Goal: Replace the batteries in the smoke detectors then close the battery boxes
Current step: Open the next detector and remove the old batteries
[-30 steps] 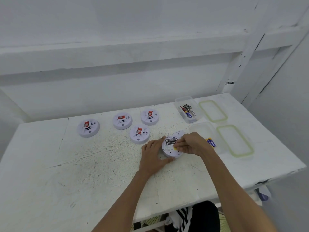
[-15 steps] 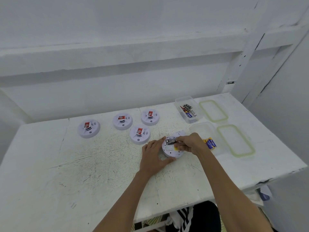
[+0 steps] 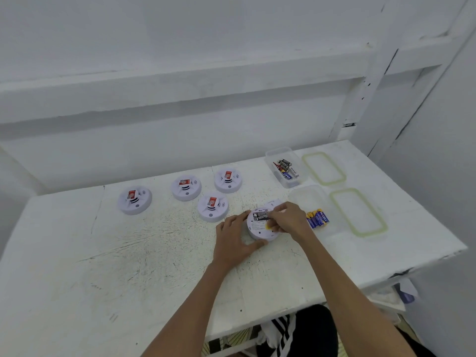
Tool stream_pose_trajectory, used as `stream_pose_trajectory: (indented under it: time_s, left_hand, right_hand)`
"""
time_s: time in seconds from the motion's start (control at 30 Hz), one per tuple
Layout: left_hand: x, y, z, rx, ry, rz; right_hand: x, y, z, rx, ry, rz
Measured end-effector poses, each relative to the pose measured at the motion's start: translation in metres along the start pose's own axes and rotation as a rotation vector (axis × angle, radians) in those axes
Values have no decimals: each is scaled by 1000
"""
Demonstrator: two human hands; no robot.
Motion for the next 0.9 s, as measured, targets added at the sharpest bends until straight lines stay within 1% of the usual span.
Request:
stream_pose_trajectory:
  time_s: [0.1, 0.2, 0.27, 0.33, 0.43, 0.5, 0.6, 0.67, 0.8, 0.9]
  left_hand:
    - [1, -1, -1, -5, 7, 22]
    - [0, -2, 1, -6, -6, 59]
    - [1, -3, 2, 3, -3, 73]
    - [1, -4, 1, 1, -7, 83]
    - [1, -4, 2, -6, -9, 81]
    - [1, -4, 2, -2, -3, 69]
    - [2, -4, 1, 4, 11, 55]
    - [3, -5, 1, -2, 13, 68]
    - [1, -7, -1, -25, -1, 83]
    - [2, -9, -1, -12, 9, 68]
  right_hand:
    - [-2, 0, -2, 16, 84, -60]
    - [-6, -1, -4, -63, 254, -279]
    - [-10, -2, -6, -106, 316, -369]
    - [-11, -1, -7, -122, 344, -368]
    - [-9, 8, -11, -133, 408, -269]
    - [-6, 23, -14, -212, 421, -178]
    - [-11, 56, -16, -415, 389, -67]
    - [-19, 75, -12, -475, 349, -51]
    - [-33, 85, 3, -434, 241, -168]
    - [-37, 77, 15, -382, 239, -247]
Point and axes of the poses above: each hand's wrist, its own z-axis towards the middle knuckle, its own y-axis out of the back of the hand, x = y × z, the point moved 3 cm from there along z, towards the middle knuckle
